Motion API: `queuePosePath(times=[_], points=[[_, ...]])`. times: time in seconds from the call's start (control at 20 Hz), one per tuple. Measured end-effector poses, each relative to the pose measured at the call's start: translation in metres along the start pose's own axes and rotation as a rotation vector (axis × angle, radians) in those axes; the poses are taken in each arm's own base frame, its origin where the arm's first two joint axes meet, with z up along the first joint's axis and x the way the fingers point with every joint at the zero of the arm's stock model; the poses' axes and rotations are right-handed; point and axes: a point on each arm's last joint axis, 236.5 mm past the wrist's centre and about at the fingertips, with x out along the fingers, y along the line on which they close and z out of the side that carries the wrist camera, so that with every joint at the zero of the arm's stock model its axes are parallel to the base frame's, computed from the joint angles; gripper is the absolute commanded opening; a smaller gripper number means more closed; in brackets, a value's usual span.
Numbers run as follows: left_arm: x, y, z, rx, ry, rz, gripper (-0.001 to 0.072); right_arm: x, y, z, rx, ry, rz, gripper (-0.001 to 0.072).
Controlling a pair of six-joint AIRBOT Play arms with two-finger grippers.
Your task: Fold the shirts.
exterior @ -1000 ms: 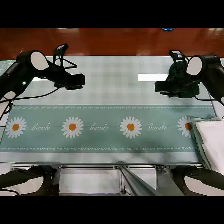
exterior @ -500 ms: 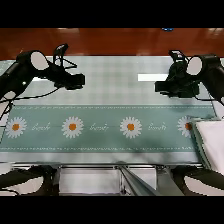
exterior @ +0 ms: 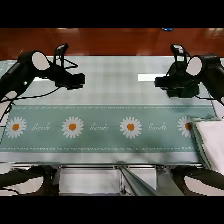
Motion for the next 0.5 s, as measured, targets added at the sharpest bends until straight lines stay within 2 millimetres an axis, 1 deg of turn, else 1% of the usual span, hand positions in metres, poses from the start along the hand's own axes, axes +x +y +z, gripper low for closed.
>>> queuePosePath(times=[0.05, 0.1, 0.15, 0.2, 0.25, 0.35, 0.4, 0.45, 0.5], points=[[0.003, 0.001, 0.0, -0.001, 0.004, 0.003, 0.0174, 0.0, 0.001, 0.005, 0.0, -0.022, 0.003, 0.003], [0.006, 0.002, -0.001, -0.003, 0.009, 0.005, 0.0422, 0.0, 0.001, 0.009, -0.001, -0.04, 0.005, 0.0031], [0.009, 0.004, -0.001, -0.004, 0.012, 0.008, 0.0508, 0.0, 0.002, 0.013, -0.001, -0.056, 0.008, 0.0034], [0.011, 0.007, -0.001, -0.002, 0.015, 0.017, 0.0508, -0.001, 0.003, 0.018, -0.001, -0.075, 0.013, 0.0159], [0.011, 0.01, -0.001, 0.001, 0.02, 0.026, 0.0508, -0.001, 0.004, 0.023, 0.001, -0.098, 0.018, 0.0416], [0.005, 0.016, 0.003, 0.024, 0.016, 0.041, 0.0508, -0.005, 0.001, 0.037, -0.016, -0.152, 0.001, 0.0419], [-0.004, 0.019, 0.006, 0.042, 0.007, 0.05, 0.0508, -0.009, -0.005, 0.045, -0.034, -0.179, -0.025, 0.0419], [-0.015, 0.021, 0.014, 0.051, -0.026, 0.051, 0.0508, -0.015, -0.015, 0.054, -0.053, -0.207, -0.066, 0.0419], [-0.032, 0.022, 0.022, 0.058, -0.068, 0.052, 0.0509, -0.021, -0.029, 0.062, -0.063, -0.231, -0.111, 0.0419]])
